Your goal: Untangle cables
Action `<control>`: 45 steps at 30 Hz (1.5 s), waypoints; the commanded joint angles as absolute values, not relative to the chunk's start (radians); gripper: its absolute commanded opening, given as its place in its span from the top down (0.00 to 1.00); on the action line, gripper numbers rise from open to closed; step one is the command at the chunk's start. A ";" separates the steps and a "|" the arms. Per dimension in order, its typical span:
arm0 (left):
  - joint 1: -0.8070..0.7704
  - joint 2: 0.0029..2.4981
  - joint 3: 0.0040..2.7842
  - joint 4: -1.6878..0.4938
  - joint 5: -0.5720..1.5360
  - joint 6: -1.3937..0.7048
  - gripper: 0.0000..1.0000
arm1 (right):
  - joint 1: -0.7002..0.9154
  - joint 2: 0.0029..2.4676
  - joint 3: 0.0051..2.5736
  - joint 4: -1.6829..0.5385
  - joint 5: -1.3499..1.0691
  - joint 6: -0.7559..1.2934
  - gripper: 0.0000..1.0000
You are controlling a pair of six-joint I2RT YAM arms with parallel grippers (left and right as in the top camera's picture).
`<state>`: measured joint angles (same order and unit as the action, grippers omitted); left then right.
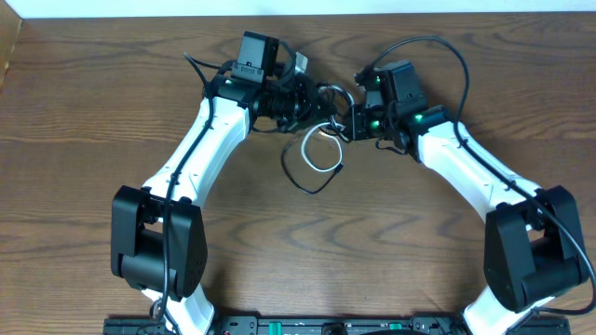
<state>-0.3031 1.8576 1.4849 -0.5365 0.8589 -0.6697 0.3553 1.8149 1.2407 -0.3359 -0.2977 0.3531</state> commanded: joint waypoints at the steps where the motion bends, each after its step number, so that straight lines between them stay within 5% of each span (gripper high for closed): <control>1: -0.300 1.840 1.489 -0.595 0.904 -0.489 0.93 | 0.252 1.824 1.243 -0.365 -0.144 0.444 0.99; 10: -0.280 1.840 1.489 -0.756 0.614 -0.299 0.93 | 0.075 1.827 1.242 -0.619 0.042 0.456 0.99; 19: -0.276 1.828 1.489 -0.759 0.568 -0.167 0.92 | 0.055 1.835 1.241 -0.648 -0.033 0.402 0.99; 28: -0.190 1.670 1.490 -0.792 0.279 -0.165 0.93 | 0.039 1.835 1.241 -0.702 0.113 0.418 0.99; 36: -0.210 1.666 1.489 -0.820 0.336 -0.170 0.92 | 0.073 1.835 1.242 -0.619 -0.368 0.187 0.99; 40: -0.242 1.666 1.489 -0.813 0.379 -0.178 0.62 | 0.074 1.810 1.243 -0.535 -0.651 0.173 0.99; 45: -0.278 1.666 1.489 -0.789 0.386 -0.181 0.49 | 0.072 1.702 1.244 -0.416 -0.921 0.173 0.99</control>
